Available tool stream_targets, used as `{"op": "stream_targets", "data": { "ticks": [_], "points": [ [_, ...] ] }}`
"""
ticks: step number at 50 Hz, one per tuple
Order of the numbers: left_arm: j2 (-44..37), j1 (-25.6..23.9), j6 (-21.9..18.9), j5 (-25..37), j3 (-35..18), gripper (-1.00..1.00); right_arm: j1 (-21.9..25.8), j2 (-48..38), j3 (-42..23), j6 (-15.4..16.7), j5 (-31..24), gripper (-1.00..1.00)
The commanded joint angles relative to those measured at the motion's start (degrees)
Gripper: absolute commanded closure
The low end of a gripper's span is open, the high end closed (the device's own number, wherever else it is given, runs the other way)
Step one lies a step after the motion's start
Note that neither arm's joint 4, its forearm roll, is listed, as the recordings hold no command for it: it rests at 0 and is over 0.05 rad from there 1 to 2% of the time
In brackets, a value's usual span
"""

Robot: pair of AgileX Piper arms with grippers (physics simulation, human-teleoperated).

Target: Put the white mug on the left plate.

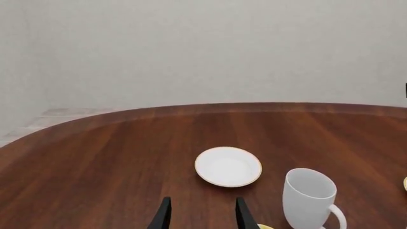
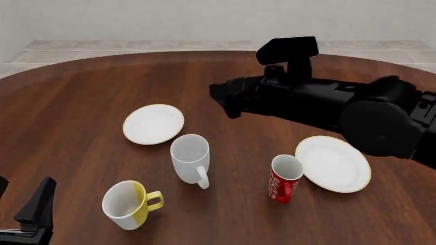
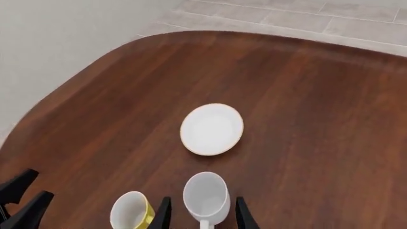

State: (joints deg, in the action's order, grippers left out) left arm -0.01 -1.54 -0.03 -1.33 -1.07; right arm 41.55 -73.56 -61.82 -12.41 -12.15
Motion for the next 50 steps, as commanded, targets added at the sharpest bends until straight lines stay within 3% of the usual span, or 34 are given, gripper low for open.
{"op": "stream_targets", "data": {
  "ticks": [1,12,32,50],
  "points": [
    [0.0,0.0,0.1,0.0,-0.1,-1.0,0.2,-2.0,4.1,-1.9,3.9,-1.0],
    [0.0,-0.1,0.1,0.0,-0.3,-1.0,0.2,-3.0,8.0,-3.3,6.4,-1.0],
    [0.0,0.0,0.1,-0.2,-0.5,-1.0,-0.7,-8.5,8.2,0.7,7.4,-1.0],
    [0.0,0.0,0.7,-0.5,-1.0,-1.0,1.4,-11.9,7.9,1.4,8.7,-1.0]
  ]
}}
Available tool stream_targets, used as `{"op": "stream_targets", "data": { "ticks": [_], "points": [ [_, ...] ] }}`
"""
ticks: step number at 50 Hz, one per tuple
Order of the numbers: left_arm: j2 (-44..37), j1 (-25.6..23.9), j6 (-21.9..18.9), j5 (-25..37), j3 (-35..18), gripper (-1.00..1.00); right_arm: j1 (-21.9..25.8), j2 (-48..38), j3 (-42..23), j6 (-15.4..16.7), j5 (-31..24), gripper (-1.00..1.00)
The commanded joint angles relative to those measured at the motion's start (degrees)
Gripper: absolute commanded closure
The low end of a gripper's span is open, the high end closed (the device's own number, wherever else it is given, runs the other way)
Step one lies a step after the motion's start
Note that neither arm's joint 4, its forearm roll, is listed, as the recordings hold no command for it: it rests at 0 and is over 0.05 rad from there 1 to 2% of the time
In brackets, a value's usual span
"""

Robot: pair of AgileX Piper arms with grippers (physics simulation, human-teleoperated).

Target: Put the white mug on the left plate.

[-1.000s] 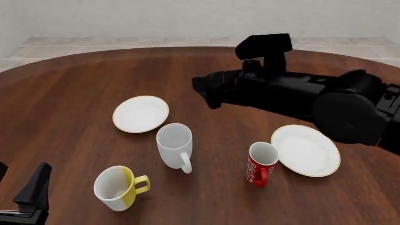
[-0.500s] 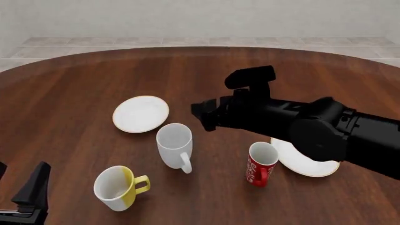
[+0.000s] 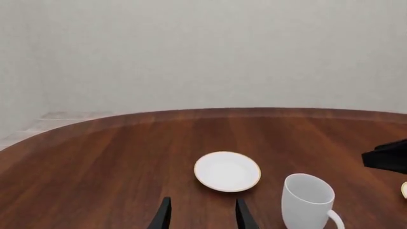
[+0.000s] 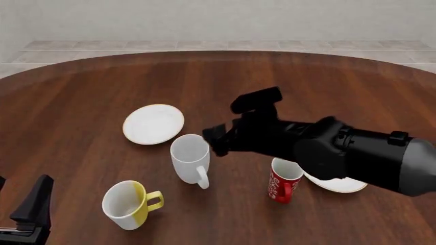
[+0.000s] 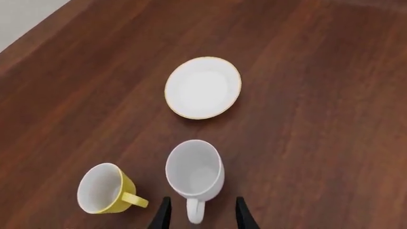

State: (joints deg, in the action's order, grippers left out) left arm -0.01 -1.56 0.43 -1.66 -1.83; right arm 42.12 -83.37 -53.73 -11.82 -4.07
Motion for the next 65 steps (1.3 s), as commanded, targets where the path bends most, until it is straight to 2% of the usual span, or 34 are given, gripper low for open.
{"op": "stream_targets", "data": {
  "ticks": [1,5,65],
  "points": [
    [0.0,0.0,0.3,-0.2,-0.2,-1.0,0.8,-2.1,-0.2,0.8,0.7,-1.0],
    [0.0,-0.1,0.4,-0.2,-0.2,-1.0,0.5,-2.6,-0.2,1.6,0.9,-1.0],
    [0.0,0.0,0.8,0.0,-0.3,-1.0,3.3,-10.2,0.1,-2.1,5.2,-1.0]
  ]
}}
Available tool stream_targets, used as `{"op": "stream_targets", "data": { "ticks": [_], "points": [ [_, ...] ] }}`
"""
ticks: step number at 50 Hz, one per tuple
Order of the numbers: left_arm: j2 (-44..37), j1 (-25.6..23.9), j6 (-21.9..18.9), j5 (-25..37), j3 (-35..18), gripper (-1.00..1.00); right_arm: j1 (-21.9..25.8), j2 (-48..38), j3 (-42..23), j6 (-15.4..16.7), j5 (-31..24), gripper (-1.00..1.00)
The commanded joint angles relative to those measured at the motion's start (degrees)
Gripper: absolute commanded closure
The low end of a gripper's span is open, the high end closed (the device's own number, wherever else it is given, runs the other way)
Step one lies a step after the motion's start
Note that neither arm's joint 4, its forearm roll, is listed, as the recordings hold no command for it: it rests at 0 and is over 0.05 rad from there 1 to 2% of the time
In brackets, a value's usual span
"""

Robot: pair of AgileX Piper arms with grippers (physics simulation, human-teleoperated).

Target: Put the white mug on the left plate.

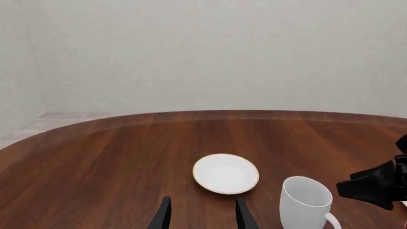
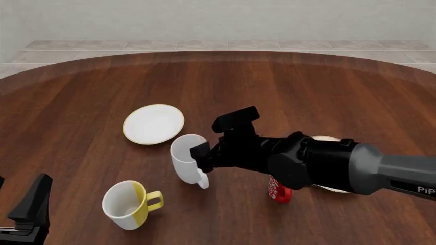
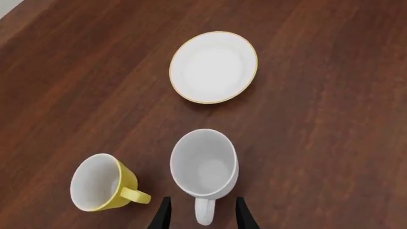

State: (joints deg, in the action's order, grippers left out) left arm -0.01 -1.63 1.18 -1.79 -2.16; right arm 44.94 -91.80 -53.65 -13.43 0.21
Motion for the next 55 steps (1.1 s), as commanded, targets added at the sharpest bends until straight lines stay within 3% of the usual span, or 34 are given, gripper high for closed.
{"op": "stream_targets", "data": {
  "ticks": [1,55],
  "points": [
    [0.0,0.1,0.2,0.2,0.0,-1.0,0.6,-2.2,0.0,-0.7,1.1,-1.0],
    [0.0,-0.1,0.0,0.1,0.3,-1.0,1.3,-8.7,1.8,-3.2,4.5,-1.0]
  ]
}}
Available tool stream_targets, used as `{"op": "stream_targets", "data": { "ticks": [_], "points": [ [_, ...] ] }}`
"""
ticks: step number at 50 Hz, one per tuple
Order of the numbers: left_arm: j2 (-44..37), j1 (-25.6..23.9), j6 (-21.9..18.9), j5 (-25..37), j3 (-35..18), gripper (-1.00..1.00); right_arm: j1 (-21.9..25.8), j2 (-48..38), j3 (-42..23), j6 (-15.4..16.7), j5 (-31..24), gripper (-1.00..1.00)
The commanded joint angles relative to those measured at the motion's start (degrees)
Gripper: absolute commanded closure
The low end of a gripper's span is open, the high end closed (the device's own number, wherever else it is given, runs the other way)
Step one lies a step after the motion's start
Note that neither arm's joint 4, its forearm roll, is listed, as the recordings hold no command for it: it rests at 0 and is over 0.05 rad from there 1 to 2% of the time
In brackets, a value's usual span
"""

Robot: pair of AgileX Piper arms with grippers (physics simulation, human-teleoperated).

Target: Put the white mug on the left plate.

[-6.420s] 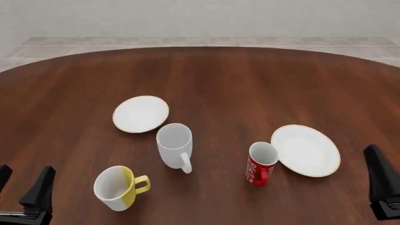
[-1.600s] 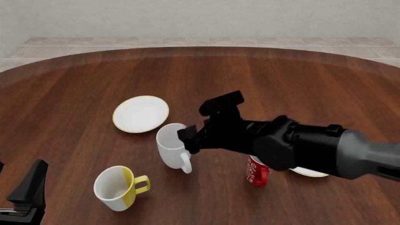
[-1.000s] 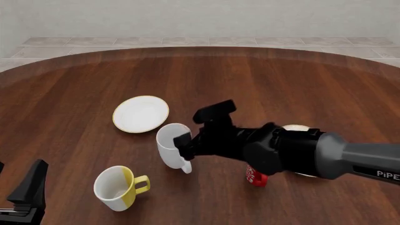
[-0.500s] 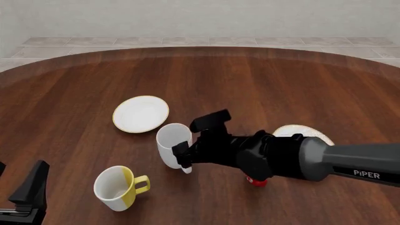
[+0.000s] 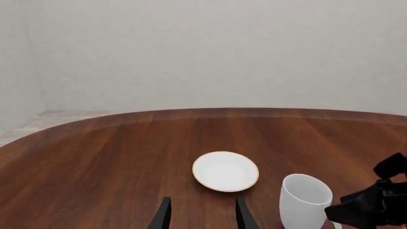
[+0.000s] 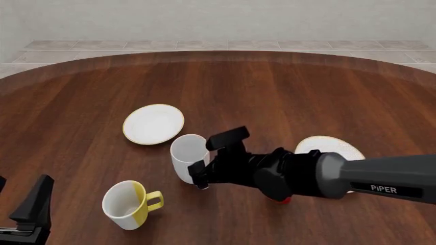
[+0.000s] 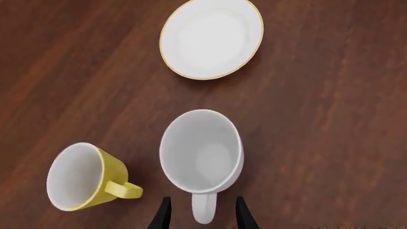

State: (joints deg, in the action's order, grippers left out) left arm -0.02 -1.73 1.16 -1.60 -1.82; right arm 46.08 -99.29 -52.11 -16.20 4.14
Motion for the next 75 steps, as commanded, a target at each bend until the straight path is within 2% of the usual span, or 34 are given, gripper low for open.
{"op": "stream_targets", "data": {
  "ticks": [1,49,59,60,66,67,68,72,73,75],
  "points": [
    [0.0,0.0,0.0,-0.1,0.0,-1.0,0.2,-1.3,0.2,-0.5,0.6,-1.0],
    [0.0,-0.4,-0.4,-0.1,-0.2,-1.0,1.4,-6.5,0.4,-2.8,2.5,-1.0],
    [0.0,-0.4,-0.5,-0.1,-0.1,-1.0,0.9,-5.9,0.6,-2.0,2.3,-1.0],
    [0.0,-0.4,-0.4,-0.2,0.0,-1.0,0.5,-5.6,0.7,-1.4,2.1,1.0],
    [0.0,-0.4,-0.5,-0.3,0.0,-1.0,0.1,-2.8,1.2,2.9,1.4,1.0],
    [0.0,-0.4,-0.5,-0.2,0.0,-1.0,0.1,-4.1,-0.1,5.7,-0.4,1.0],
    [0.0,-0.4,-0.4,-0.2,-0.1,-1.0,0.7,-3.4,0.4,4.2,0.3,1.0],
    [0.0,-0.3,-0.4,-0.3,0.0,-1.0,1.3,-2.6,-0.3,6.8,-0.7,1.0],
    [0.0,-0.3,-0.5,-0.4,0.0,-1.0,1.3,-2.4,-1.0,10.3,-1.4,1.0],
    [0.0,-0.3,-0.4,-0.3,0.0,-1.0,0.6,-1.4,-0.8,12.5,-1.5,1.0]
  ]
}}
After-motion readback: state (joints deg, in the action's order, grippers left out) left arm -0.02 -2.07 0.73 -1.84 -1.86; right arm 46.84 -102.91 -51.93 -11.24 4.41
